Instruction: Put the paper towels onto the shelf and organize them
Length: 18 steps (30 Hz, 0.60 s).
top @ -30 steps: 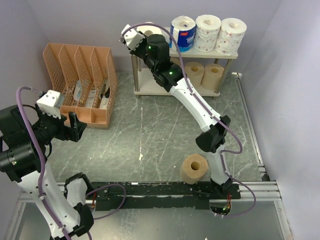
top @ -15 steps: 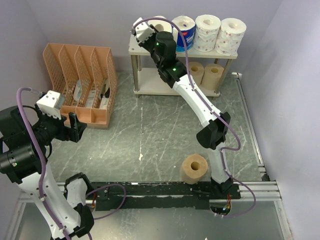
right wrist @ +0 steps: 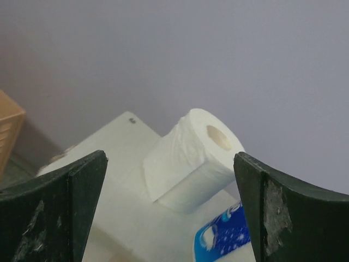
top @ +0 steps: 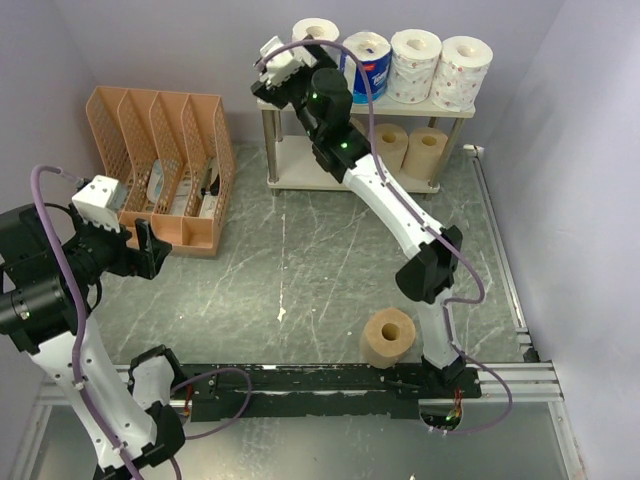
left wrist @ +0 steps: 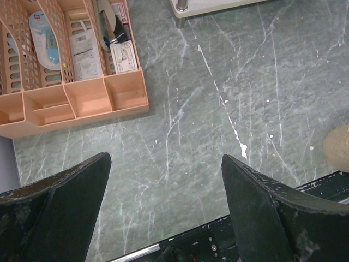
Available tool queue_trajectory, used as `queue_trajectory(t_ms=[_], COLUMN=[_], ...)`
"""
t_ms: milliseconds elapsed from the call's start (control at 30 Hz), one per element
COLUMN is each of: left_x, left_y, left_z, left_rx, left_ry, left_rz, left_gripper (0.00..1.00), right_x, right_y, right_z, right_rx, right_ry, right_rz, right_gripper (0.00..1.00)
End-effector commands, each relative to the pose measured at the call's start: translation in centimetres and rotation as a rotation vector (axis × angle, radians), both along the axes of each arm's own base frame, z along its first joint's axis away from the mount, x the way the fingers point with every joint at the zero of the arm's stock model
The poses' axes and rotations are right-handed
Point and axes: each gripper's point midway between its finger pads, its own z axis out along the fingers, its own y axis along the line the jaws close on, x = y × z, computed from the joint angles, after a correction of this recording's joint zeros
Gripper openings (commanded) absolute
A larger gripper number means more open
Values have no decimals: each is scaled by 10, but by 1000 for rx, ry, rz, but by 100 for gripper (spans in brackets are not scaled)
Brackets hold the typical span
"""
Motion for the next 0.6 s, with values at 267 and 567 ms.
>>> queue_trajectory(t_ms=[267,567], left_x=[35,90], left_y=[23,-82], left_z=[-25,-45], left_rx=[62,19], left_ry=[188,337], left_rz=[-65,-471], left_gripper=[95,95], right_x=[-219,-297], right_y=[-31,-201], right_z=[101,37], right_rx=[271,498], right_ry=[-167,31], right_rz=[273,60], right_gripper=[100,100])
